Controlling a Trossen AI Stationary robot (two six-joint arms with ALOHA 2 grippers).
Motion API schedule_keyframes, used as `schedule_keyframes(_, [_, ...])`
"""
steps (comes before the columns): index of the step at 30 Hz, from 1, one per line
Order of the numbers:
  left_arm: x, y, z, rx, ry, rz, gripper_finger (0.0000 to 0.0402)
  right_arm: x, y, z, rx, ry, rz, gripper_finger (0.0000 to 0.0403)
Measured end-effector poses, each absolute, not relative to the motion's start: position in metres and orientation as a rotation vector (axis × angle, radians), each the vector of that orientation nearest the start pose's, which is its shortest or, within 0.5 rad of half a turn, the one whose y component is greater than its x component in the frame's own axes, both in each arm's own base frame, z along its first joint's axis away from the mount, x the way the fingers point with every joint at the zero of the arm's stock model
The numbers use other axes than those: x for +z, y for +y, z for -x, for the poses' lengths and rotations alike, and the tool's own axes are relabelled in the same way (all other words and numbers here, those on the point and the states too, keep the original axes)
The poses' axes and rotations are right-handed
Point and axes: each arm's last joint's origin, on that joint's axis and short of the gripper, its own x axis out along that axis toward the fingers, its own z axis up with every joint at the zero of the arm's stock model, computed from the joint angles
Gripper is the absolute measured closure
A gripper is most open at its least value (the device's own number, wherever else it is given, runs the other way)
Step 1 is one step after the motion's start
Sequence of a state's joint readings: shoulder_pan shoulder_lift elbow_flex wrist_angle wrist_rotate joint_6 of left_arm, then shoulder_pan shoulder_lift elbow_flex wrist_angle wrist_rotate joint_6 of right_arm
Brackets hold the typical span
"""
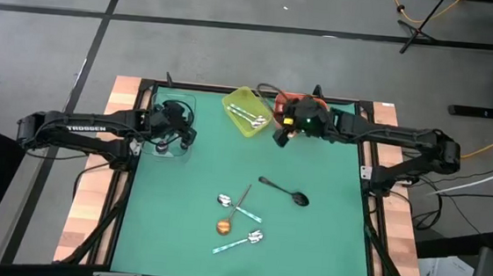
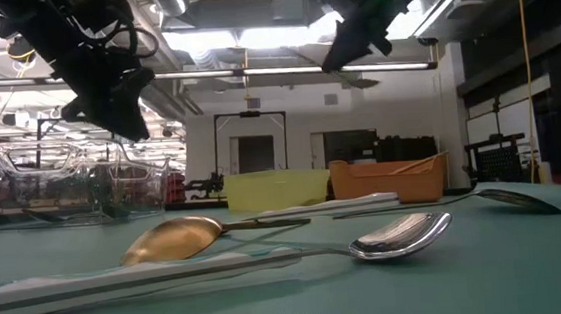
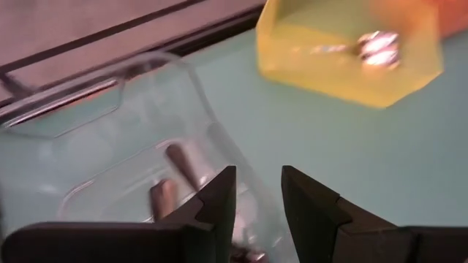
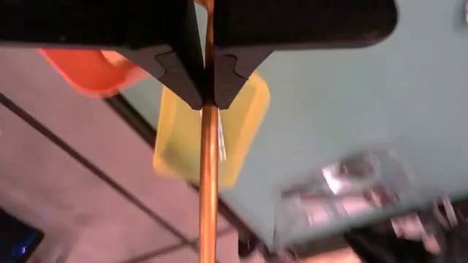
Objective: Sort silverware by color (type)
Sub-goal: Put the gold spoon into the orange bin
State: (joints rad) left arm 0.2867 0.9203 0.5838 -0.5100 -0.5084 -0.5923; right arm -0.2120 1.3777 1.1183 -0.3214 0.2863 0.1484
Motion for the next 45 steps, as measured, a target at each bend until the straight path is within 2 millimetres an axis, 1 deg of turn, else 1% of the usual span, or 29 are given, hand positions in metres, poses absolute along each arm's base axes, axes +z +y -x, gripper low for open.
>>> schedule_keyframes(3, [0.225,0.064,-0.167,0.956,0.535,0.445,0.0297,0.313,-0.076,-0.296,-0.519,0.459,-0.133,0.0401])
schedule_keyframes(7, [0.235,0.066,-0.175,0.904,0.416,0.433,0.0297,0.322,-0.077,-0.301,-0.512,0.346,-0.138,0.0401])
schedule_keyframes(12, [0.255,0.066,-0.189,0.72,0.215,0.425,0.0297,0.332,-0.077,-0.304,-0.497,0.238,-0.143,0.0401])
schedule_keyframes(18, [0.286,0.057,-0.199,0.53,-0.079,0.395,0.0297,0.341,-0.077,-0.307,-0.476,0.13,-0.195,0.0401])
schedule_keyframes(22, [0.296,0.046,-0.206,0.454,-0.171,0.347,0.0297,0.343,-0.077,-0.314,-0.42,0.056,-0.252,0.0401])
schedule_keyframes(27, [0.293,0.033,-0.22,0.385,-0.184,0.284,0.0297,0.334,-0.079,-0.331,-0.353,-0.007,-0.309,0.0401])
schedule_keyframes(30, [0.288,0.028,-0.226,0.401,-0.162,0.244,0.0297,0.327,-0.08,-0.341,-0.341,-0.036,-0.339,0.0401])
schedule_keyframes(34, [0.281,0.026,-0.231,0.479,-0.132,0.215,0.0297,0.316,-0.082,-0.352,-0.327,-0.055,-0.374,0.0401])
schedule_keyframes(37, [0.278,0.026,-0.234,0.506,-0.121,0.209,0.0297,0.307,-0.081,-0.361,-0.311,-0.057,-0.387,0.0401])
schedule_keyframes(42, [0.271,0.027,-0.239,0.511,-0.091,0.203,0.0297,0.296,-0.071,-0.374,-0.273,-0.089,-0.385,0.0401])
schedule_keyframes(45, [0.268,0.027,-0.242,0.512,-0.081,0.201,0.0297,0.293,-0.066,-0.379,-0.251,-0.121,-0.384,0.0401])
